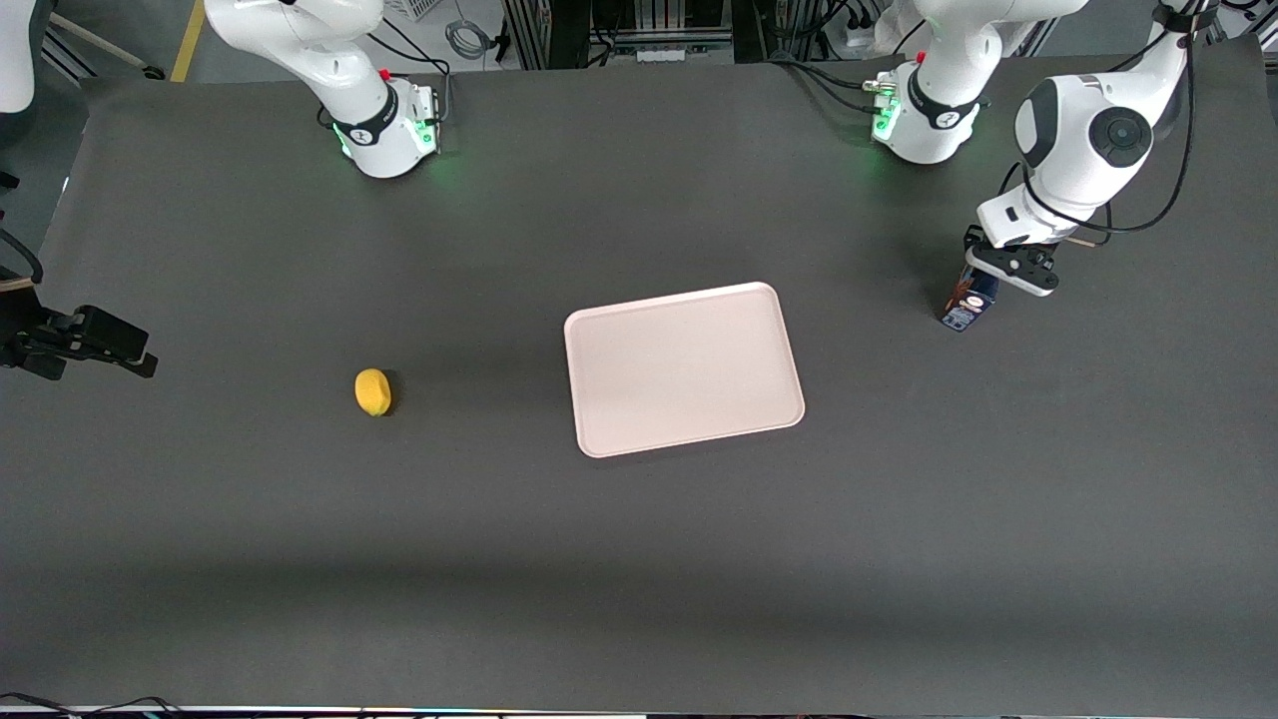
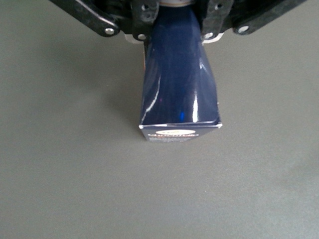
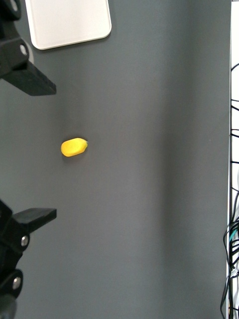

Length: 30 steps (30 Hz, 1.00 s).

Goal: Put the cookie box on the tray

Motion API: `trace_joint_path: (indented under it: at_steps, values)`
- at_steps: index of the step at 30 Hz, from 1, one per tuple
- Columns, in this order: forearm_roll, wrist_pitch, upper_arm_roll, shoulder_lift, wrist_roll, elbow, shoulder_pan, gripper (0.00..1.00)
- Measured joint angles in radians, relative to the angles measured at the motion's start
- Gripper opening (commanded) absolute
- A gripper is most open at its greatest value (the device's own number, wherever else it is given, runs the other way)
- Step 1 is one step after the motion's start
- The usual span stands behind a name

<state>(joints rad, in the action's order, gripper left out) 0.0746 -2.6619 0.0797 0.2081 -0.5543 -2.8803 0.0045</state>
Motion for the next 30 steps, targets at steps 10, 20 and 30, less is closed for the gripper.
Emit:
trace_joint_path:
  at_steps: [10,20,30]
  values:
    - [-0.001,0.001,0.000,0.000,0.001,0.004,0.000,0.16]
    - [-0.002,0.102,-0.014,0.004,0.060,0.077,-0.003,0.13]
    - [-0.031,0.324,-0.107,0.040,0.229,0.233,-0.027,0.13]
